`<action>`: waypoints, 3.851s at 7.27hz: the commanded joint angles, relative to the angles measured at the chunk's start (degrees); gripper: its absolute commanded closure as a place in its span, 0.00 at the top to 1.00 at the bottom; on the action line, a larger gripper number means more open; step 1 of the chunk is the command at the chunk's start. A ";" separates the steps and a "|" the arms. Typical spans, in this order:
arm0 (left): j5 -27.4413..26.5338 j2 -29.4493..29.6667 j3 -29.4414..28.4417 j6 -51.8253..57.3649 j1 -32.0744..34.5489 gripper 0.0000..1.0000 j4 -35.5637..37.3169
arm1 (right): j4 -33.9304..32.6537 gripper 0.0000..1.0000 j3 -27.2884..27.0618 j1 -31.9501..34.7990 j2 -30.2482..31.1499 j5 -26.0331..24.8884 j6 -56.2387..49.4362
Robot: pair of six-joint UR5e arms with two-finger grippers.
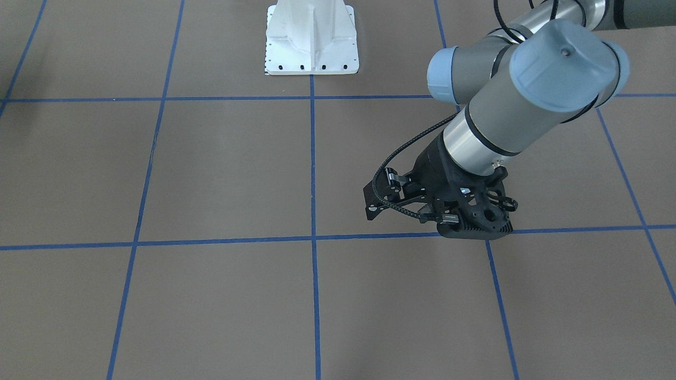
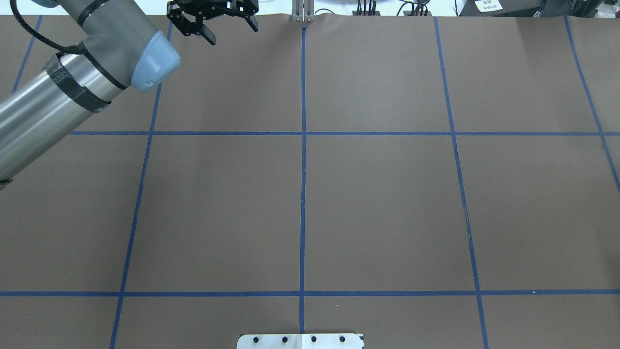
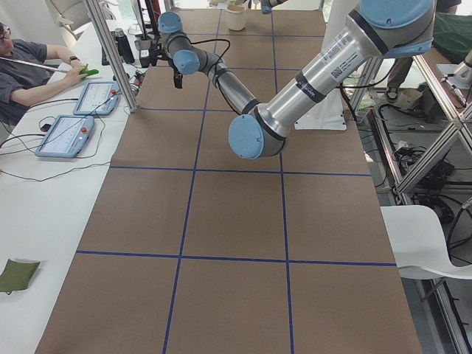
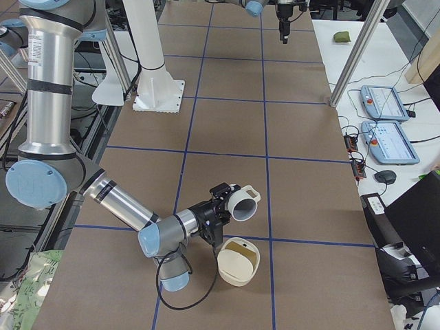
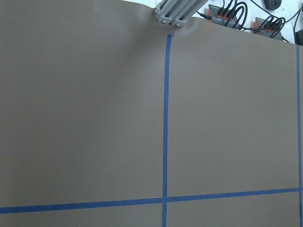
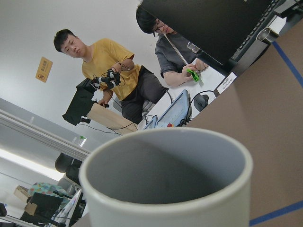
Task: Left arm hands cup to right arm to dump lemon
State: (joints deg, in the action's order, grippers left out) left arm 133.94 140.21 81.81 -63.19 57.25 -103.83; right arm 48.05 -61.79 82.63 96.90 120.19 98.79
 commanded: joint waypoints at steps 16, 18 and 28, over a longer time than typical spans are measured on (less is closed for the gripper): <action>0.97 -0.13 -0.78 -3.04 0.76 1.00 -0.84 | -108.20 0.05 -34.27 -43.93 -37.37 -58.00 -68.99; 0.97 1.56 -0.60 -14.09 0.59 1.00 -6.69 | -110.19 0.05 -34.28 -48.33 -39.50 -63.55 -68.91; 2.20 2.26 0.01 -17.40 -6.00 0.91 -11.92 | -110.27 0.07 -33.13 -58.81 -44.60 -77.04 -67.85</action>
State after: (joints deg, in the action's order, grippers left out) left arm 136.18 142.47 81.84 -80.68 52.07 -115.66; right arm -62.23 -94.95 23.83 52.55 43.16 30.93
